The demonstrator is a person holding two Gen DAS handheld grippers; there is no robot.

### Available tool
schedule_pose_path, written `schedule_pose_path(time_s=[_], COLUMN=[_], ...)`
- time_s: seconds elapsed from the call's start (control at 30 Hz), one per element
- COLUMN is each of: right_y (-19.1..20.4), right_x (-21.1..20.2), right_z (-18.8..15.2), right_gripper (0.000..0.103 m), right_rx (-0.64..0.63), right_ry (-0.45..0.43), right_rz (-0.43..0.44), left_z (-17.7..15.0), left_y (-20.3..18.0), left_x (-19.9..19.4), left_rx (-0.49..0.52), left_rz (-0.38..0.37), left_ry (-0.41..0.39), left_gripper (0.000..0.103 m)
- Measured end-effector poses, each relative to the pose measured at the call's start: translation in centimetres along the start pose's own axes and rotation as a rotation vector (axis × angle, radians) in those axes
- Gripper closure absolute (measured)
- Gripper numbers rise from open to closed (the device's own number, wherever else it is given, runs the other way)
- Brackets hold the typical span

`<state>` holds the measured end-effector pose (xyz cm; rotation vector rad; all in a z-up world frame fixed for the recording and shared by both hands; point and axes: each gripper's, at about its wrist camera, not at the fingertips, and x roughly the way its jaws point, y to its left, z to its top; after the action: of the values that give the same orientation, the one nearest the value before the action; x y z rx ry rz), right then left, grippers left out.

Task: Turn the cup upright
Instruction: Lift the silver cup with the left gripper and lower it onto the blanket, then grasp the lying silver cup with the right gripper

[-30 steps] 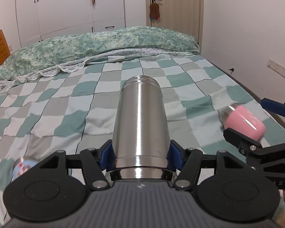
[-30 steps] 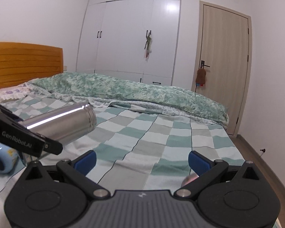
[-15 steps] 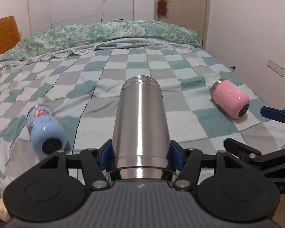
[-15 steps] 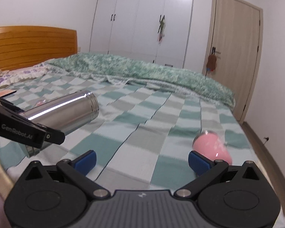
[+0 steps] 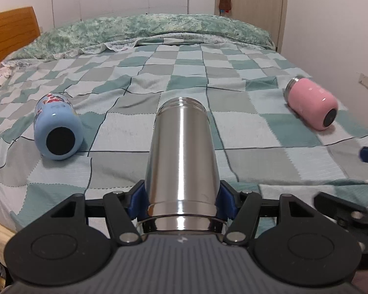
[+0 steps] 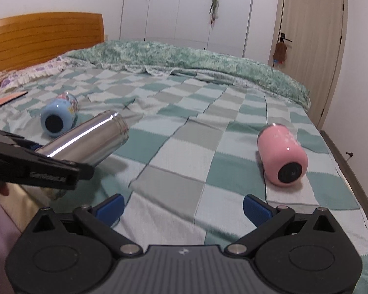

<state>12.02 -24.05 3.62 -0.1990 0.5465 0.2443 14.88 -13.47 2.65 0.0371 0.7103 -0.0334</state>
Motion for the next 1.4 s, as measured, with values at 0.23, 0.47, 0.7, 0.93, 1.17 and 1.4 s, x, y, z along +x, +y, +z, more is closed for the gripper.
schedule_pose_path(time_s=[0.23,0.47,0.7,0.93,1.17,1.4], right_y=[-0.1,-0.4,0.2,2.8,7.4,9.5], right_x=[-0.3,-0.9,-1.4,-0.6,1.1,6.9], right_z=[-0.8,-0.9,-0.2,1.7,4.7,8.0], right_gripper=[0.000,0.000,0.000,0.000,0.000,0.000], right_rx=[-0.024,-0.030,-0.032,-0.027,-0.056,0.063], right_ry=[0.028,0.031,0.023,0.031,0.003,0.098], right_rz=[-0.017,-0.026,-0.019,0.035,0.095,0.130], left_z=[-1.0,-0.3,1.3,1.6,0.8,0.0], left_y=[0.3,1.8,5.5,10.3,14.4,18.1], left_x=[1.3,-1.8,-5.4,-6.9,-6.7,-5.7], left_rx=[-0.004,0.006,0.006,0.053,0.109,0.050], left_rz=[-0.017,-0.085,-0.070,-0.007,0.077,0.080], left_ry=[0.023,-0.084,-0.178,-0.208,-0.197,-0.176], left_gripper=[0.030,0.000,0.000,0.000,0.000,0.000])
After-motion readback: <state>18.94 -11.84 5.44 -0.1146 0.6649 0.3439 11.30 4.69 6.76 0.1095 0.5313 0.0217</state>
